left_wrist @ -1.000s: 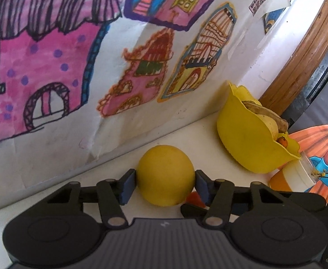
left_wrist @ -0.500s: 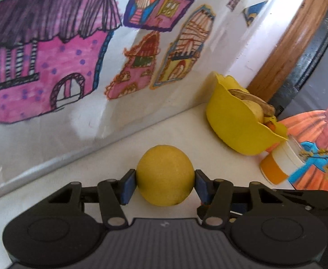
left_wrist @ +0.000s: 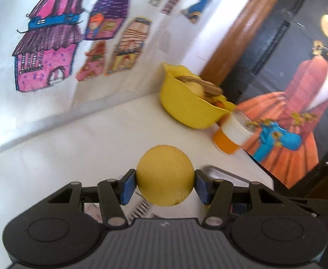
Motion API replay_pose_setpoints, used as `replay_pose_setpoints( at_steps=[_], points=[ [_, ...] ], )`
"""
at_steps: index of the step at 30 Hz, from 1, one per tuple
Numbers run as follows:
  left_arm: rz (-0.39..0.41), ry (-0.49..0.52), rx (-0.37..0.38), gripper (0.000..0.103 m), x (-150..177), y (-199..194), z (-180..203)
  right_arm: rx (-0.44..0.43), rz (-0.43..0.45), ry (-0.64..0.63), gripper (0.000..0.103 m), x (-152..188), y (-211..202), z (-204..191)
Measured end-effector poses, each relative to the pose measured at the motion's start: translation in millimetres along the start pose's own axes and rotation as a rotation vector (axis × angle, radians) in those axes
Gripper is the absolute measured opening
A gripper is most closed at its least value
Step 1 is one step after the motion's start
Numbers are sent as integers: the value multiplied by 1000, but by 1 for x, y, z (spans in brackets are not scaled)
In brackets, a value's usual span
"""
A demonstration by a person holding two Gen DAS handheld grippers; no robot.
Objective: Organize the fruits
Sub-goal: 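Carry the lemon in the left tool over the tray while the right tool carries the tomato, then open the left tool to drop the lemon while the right tool releases the tomato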
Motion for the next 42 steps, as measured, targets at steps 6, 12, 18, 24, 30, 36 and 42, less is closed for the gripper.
replay_pose_setpoints(
  at_steps=[6, 12, 18, 24, 30, 36, 42],
  points=[
    [-24, 41, 57, 59, 32, -23, 31, 74, 17, 45, 26, 30, -56, -5],
    [-59, 100, 111, 59, 64, -39, 57, 142, 14, 93, 26, 66, -97, -11],
    [-111, 183, 122, 59, 94, -37, 72, 202, -3, 150, 26, 99, -116, -17],
    [-110, 275, 114, 59, 113, -36, 79, 236, -1, 207, 26, 129, -130, -22],
    [-103, 358, 113, 59, 122, -36, 90, 241, -11, 249, 26, 150, -131, -30],
    [-110, 412, 114, 60, 129, -32, 95, 244, -13, 292, 27, 160, -126, -38],
    [-116, 429, 121, 61, 131, -31, 95, 285, 17, 290, 32, 162, -124, -50]
  ],
)
Point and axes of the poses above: each gripper's, at about its wrist camera, not at the fingertips, and y roughly the way its jaws point, z to its right, x to its underside, the point moved 2 cm from there along y, roughly the way its jaws point, and after that the axes turned 13 degrees about -y, right-handed, at the moved point
